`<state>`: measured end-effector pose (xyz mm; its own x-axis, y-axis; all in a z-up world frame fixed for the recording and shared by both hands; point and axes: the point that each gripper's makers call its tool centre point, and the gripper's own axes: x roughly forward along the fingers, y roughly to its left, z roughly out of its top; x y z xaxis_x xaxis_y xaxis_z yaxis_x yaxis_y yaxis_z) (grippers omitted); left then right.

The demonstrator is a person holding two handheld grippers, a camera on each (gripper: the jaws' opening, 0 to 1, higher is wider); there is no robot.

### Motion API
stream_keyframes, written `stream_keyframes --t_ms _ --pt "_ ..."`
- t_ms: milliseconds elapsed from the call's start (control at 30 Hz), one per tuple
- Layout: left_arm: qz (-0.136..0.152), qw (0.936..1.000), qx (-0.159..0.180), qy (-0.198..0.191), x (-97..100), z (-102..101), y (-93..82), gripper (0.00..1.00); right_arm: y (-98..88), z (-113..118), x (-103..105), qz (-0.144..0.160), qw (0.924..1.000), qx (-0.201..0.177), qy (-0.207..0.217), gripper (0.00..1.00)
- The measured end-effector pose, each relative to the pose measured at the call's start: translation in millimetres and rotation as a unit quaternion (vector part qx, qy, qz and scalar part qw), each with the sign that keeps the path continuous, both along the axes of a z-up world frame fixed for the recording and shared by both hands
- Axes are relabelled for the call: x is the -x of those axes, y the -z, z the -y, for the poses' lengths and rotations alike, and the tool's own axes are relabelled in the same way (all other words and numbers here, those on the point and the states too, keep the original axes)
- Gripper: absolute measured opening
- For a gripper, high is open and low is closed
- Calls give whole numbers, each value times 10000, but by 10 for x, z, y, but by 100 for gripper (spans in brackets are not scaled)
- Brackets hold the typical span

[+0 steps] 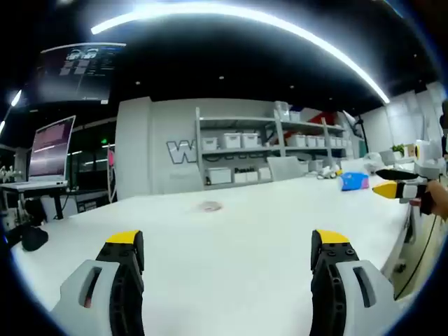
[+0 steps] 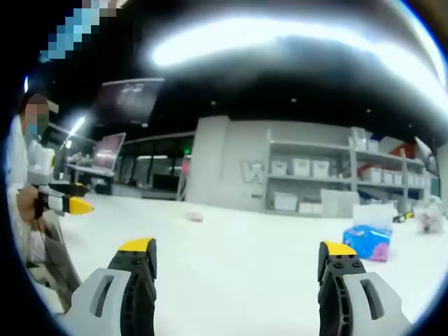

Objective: Open the resealable bag by pulling the two sides of the seal apart until the entire bag opening is separated and visibly accessible.

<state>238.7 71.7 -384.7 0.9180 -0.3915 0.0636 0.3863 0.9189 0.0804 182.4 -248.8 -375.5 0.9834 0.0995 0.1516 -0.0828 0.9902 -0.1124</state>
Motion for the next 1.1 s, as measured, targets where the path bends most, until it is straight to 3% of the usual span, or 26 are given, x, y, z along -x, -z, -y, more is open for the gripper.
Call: stream_keyframes --t_ms 1100 --pt "-26 10000 -26 -39 2 -34 16 98 44 -5 3 -88 9999 62 20 97"
